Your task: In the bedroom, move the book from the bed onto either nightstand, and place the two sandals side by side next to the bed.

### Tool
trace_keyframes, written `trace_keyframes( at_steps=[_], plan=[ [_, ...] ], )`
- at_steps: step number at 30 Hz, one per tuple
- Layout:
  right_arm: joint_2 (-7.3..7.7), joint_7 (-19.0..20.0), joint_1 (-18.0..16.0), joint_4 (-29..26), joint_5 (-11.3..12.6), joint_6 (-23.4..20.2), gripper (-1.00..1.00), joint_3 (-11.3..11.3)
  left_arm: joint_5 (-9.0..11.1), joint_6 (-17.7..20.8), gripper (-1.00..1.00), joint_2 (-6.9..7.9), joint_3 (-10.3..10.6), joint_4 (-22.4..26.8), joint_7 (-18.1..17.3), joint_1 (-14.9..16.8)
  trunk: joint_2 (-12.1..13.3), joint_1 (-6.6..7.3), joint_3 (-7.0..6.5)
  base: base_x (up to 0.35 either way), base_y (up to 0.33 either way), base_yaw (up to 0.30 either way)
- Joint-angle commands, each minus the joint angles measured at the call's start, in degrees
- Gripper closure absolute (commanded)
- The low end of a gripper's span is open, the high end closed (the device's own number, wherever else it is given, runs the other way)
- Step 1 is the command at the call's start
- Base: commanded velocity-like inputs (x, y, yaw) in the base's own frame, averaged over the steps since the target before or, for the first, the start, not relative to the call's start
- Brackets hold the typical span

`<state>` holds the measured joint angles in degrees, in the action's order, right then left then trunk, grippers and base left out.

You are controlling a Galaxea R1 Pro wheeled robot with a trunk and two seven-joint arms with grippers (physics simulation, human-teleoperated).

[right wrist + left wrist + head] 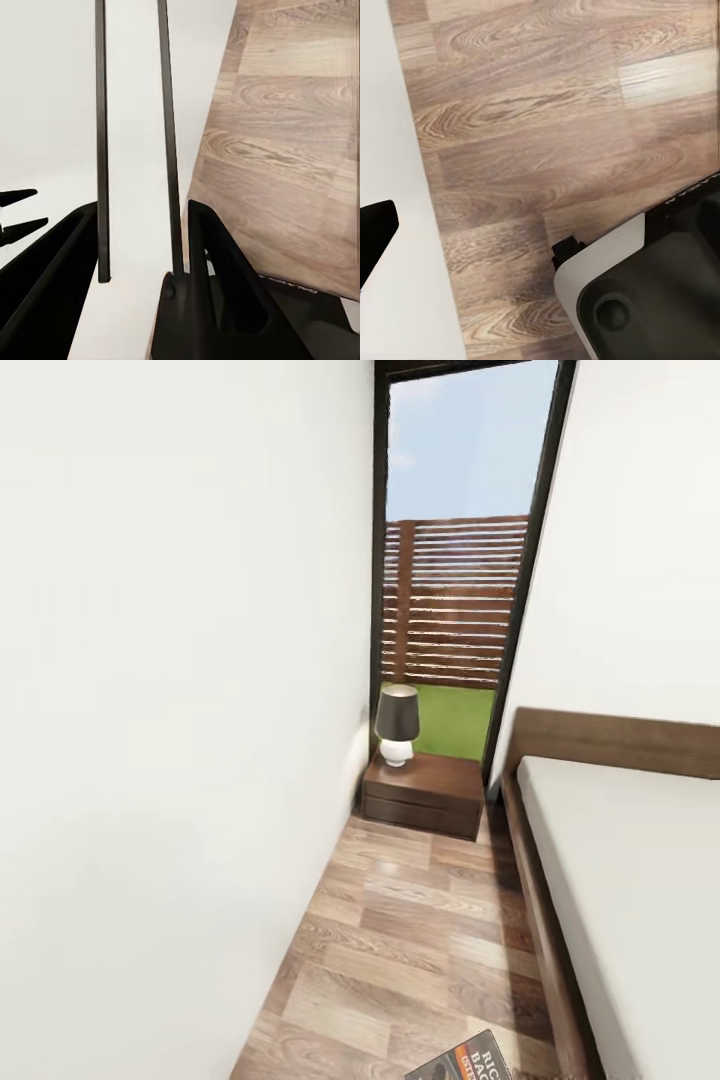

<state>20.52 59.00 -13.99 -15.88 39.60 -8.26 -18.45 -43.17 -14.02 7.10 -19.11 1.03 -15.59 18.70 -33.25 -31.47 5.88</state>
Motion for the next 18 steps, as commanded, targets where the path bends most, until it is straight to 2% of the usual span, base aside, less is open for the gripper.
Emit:
trace_keyframes(
  at_steps=[1, 18],
  plan=[
    [0.04, 0.1, -0.1, 0.0, 0.7, -0.6, 1.00, -0.2, -0.4, -0.1, -1.00, 0.02, -0.5, 0.0, -0.2, 0.0, -0.1, -0.02, 0.10, 0.000, 0.000, -0.283],
    [0.01, 0.1, -0.1, 0.0, 0.7, -0.6, 1.00, -0.2, -0.4, -0.1, -1.00, 0.02, -0.5, 0.0, -0.2, 0.0, -0.1, -0.02, 0.10, 0.000, 0.000, -0.283]
  ],
)
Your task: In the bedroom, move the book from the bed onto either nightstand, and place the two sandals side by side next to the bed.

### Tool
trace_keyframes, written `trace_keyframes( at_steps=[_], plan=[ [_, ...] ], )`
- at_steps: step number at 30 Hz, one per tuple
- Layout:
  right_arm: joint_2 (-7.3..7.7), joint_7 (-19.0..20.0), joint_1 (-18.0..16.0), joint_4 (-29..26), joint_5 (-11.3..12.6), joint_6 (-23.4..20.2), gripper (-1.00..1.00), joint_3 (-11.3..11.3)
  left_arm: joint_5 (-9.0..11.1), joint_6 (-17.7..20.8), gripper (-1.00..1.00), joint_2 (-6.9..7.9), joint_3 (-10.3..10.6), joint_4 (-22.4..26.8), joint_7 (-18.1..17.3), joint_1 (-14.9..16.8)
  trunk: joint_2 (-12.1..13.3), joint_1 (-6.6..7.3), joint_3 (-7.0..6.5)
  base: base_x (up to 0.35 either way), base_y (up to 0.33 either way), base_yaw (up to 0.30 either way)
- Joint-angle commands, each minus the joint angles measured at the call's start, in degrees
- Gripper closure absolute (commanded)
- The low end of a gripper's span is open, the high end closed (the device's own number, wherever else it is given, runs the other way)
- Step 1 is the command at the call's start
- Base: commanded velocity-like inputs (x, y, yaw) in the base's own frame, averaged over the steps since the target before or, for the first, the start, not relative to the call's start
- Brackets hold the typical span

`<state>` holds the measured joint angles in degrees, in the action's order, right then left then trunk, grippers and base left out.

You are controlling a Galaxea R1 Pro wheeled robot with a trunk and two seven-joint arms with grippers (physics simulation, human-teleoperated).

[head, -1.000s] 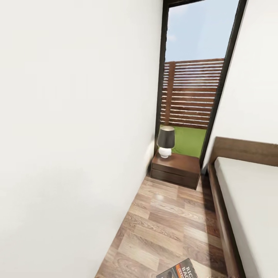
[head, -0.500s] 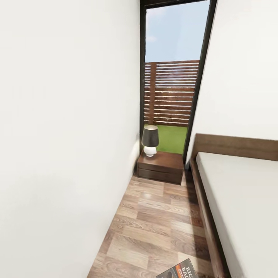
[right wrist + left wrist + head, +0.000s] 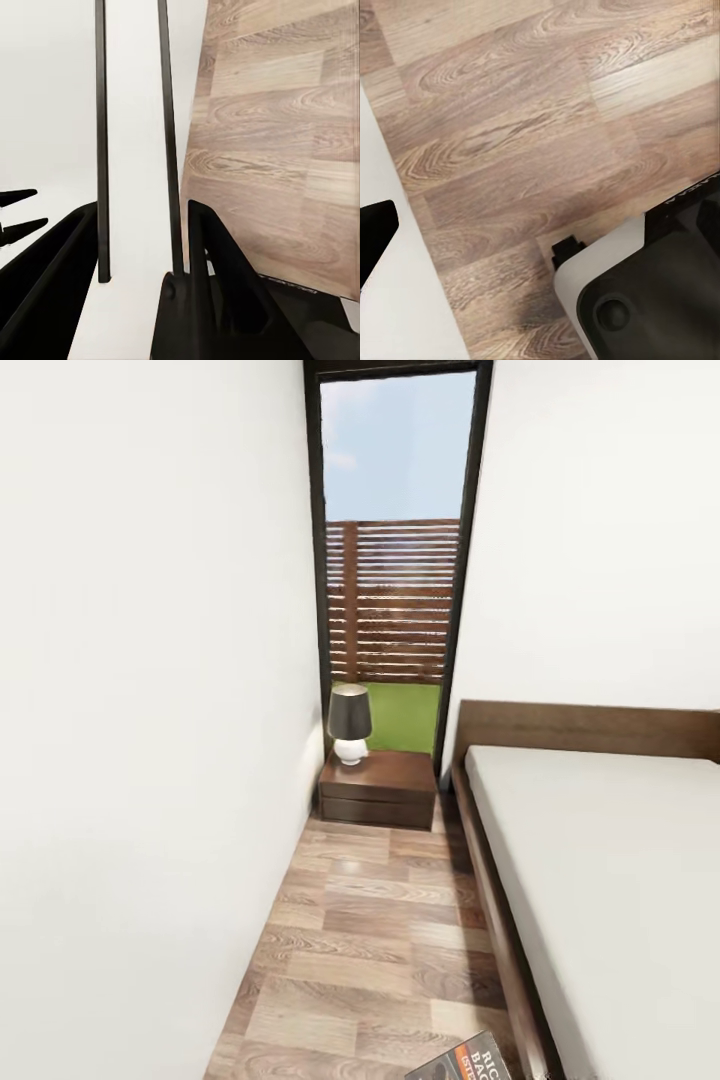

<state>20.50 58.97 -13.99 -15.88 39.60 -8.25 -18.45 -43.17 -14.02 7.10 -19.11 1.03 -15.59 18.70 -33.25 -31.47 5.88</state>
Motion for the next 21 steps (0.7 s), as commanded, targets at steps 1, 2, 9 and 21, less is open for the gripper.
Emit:
trace_keyframes(
  at_steps=[1, 2, 9, 21],
  plan=[
    [0.05, 0.1, -0.1, 0.0, 0.7, -0.6, 1.00, -0.2, -0.4, -0.1, -1.00, 0.02, -0.5, 0.0, -0.2, 0.0, -0.1, -0.02, 0.10, 0.000, 0.000, -0.283],
    [0.05, 0.1, -0.1, 0.0, 0.7, -0.6, 1.00, -0.3, -0.4, -0.1, -1.00, 0.02, -0.5, 0.0, -0.2, 0.0, -0.1, -0.02, 0.10, 0.000, 0.000, -0.283],
    [0.05, 0.1, -0.1, 0.0, 0.7, -0.6, 1.00, -0.3, -0.4, -0.1, -1.00, 0.02, -0.5, 0.0, -0.2, 0.0, -0.1, -0.02, 0.10, 0.000, 0.000, -0.237],
    [0.03, 0.0, -0.1, 0.2, 0.8, -0.6, 1.00, -0.2, -0.4, -0.1, -1.00, 0.02, -0.5, 0.0, -0.2, 0.0, -0.1, -0.02, 0.10, 0.000, 0.000, -0.014]
  ],
)
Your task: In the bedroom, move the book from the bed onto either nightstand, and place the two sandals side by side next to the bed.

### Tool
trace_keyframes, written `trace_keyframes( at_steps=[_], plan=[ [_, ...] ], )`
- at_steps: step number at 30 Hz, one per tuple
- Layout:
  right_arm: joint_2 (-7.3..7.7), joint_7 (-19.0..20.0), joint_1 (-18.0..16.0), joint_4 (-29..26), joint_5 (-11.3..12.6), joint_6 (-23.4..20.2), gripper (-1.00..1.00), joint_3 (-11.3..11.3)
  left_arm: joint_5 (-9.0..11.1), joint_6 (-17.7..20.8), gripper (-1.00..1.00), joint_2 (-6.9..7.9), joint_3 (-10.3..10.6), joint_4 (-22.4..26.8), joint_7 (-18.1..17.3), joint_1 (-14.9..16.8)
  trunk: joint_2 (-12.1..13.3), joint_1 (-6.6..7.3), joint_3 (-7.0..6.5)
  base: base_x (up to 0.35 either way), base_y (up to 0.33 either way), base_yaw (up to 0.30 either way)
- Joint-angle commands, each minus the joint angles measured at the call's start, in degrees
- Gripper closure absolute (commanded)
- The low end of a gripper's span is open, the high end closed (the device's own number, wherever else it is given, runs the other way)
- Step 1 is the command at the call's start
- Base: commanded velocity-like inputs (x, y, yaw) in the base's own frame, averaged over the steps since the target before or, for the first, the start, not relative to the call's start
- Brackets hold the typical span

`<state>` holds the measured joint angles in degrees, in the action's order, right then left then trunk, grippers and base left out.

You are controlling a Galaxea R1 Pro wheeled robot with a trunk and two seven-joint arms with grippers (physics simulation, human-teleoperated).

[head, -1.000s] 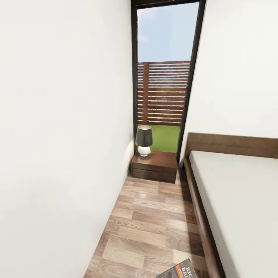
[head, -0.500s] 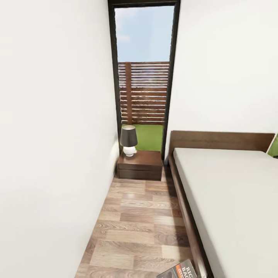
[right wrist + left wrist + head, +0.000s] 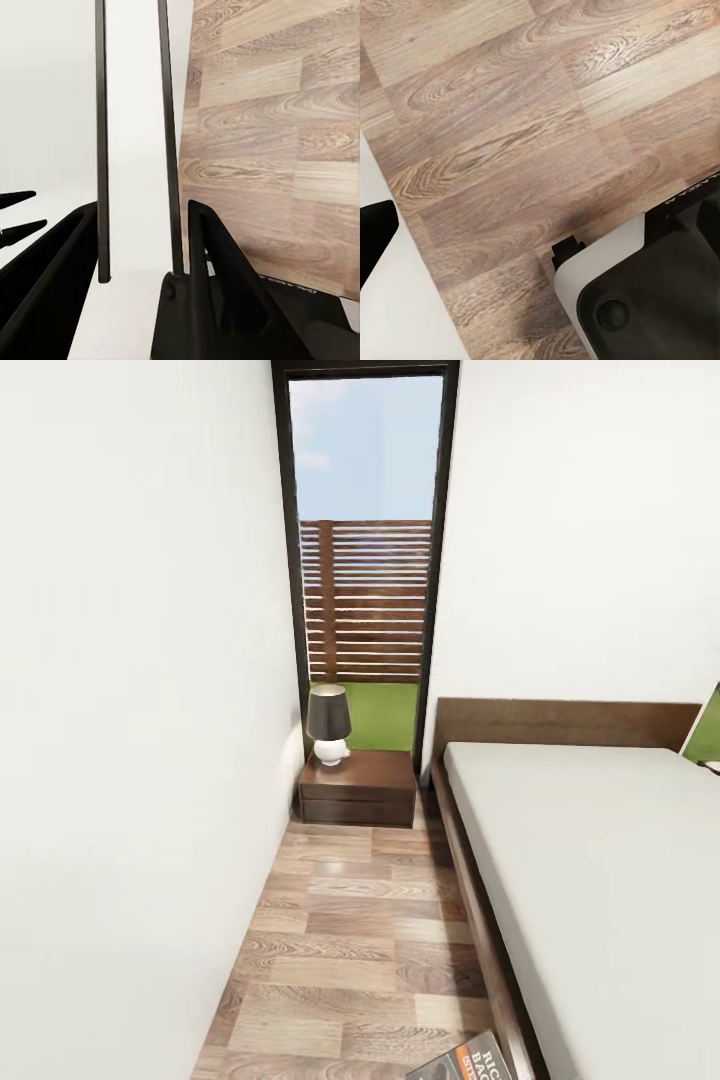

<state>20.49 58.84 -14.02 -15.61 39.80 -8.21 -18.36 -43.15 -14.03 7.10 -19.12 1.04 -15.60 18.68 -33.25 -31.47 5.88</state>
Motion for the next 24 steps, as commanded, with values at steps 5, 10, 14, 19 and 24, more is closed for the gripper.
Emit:
trace_keyframes(
  at_steps=[5, 10, 14, 19, 24],
  plan=[
    [-0.01, 0.0, 0.0, 0.0, 0.6, -0.6, 1.00, -0.3, -0.4, -0.1, -1.00, 0.02, -0.5, 0.0, -0.2, 0.0, -0.1, -0.02, 0.11, 0.000, 0.000, 0.000],
    [-0.09, 0.1, 0.0, 0.0, 0.6, -0.6, 1.00, -0.4, -0.4, -0.1, -1.00, 0.02, -0.5, 0.0, -0.2, 0.0, -0.1, -0.02, 0.11, 0.000, 0.000, 0.000],
    [-0.09, 0.2, 0.0, 0.0, 0.6, -0.6, 1.00, -0.4, -0.4, -0.1, -1.00, 0.02, -0.5, 0.0, -0.2, 0.0, -0.1, -0.02, 0.11, 0.000, 0.000, -0.008],
    [-0.09, 0.2, 0.0, 0.0, 0.6, -0.6, 1.00, -0.4, -0.4, -0.1, -1.00, 0.02, -0.5, 0.0, -0.2, 0.0, -0.1, -0.02, 0.11, 0.000, 0.000, -0.215],
    [-0.09, 0.2, 0.0, 0.0, 0.6, -0.6, 1.00, -0.4, -0.4, -0.1, -1.00, 0.02, -0.5, 0.0, -0.2, 0.0, -0.1, -0.02, 0.11, 0.000, 0.000, -0.151]
  ],
)
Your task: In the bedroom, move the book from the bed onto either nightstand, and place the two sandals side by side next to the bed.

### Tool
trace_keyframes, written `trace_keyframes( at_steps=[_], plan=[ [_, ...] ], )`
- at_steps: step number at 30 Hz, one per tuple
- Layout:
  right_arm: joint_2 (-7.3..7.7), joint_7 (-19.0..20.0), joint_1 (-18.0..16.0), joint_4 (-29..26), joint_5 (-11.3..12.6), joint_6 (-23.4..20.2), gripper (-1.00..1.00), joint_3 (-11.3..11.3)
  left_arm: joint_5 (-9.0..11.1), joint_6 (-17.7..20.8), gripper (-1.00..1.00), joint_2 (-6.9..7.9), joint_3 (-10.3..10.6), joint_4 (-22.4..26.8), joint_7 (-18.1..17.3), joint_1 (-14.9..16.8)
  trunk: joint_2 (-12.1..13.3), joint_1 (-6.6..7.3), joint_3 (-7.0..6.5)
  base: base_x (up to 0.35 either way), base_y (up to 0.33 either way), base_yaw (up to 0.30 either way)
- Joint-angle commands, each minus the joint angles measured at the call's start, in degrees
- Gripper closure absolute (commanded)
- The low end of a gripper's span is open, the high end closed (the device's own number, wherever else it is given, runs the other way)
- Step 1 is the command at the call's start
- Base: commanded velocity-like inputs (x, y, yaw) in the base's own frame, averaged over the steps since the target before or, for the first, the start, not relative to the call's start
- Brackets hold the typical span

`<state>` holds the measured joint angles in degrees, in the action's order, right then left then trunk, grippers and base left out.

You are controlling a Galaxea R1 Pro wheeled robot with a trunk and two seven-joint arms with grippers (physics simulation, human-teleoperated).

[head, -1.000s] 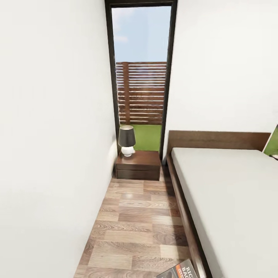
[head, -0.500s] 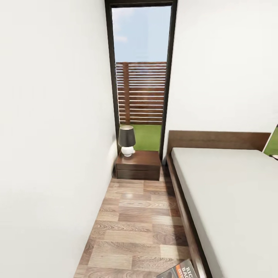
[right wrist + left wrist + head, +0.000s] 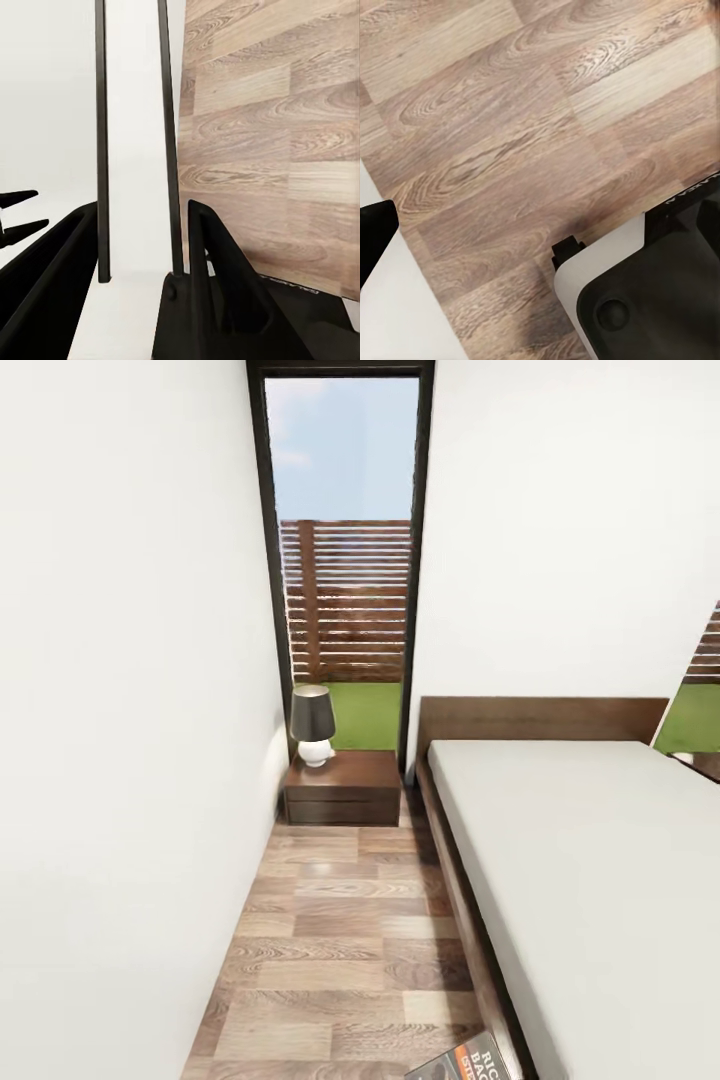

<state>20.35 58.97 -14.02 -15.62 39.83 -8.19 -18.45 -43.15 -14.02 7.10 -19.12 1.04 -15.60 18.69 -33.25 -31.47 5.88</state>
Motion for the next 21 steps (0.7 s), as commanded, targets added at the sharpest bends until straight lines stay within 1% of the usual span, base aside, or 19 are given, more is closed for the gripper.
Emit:
trace_keyframes(
  at_steps=[1, 3, 6, 21],
  plan=[
    [0.04, 0.1, 0.0, 0.0, 0.6, -0.6, 1.00, -0.3, -0.4, -0.1, -1.00, 0.01, -0.5, 0.0, -0.2, 0.0, -0.1, -0.02, 0.11, 0.000, 0.000, -0.029],
    [0.04, 0.0, 0.0, 0.0, 0.6, -0.6, 1.00, -0.3, -0.4, -0.1, -1.00, 0.01, -0.5, 0.0, -0.2, 0.0, -0.1, -0.02, 0.11, 0.060, 0.000, -0.015],
    [0.04, 0.0, 0.0, 0.0, 0.6, -0.6, 1.00, -0.3, -0.4, -0.1, -1.00, 0.01, -0.5, 0.0, -0.2, 0.0, -0.1, -0.02, 0.11, 0.231, 0.000, -0.005],
    [0.04, 0.0, 0.0, 0.0, 0.5, -0.6, 1.00, -0.3, -0.4, -0.1, -1.00, 0.01, -0.5, 0.0, -0.1, 0.0, -0.1, -0.02, 0.11, 0.325, 0.000, 0.000]
  ],
)
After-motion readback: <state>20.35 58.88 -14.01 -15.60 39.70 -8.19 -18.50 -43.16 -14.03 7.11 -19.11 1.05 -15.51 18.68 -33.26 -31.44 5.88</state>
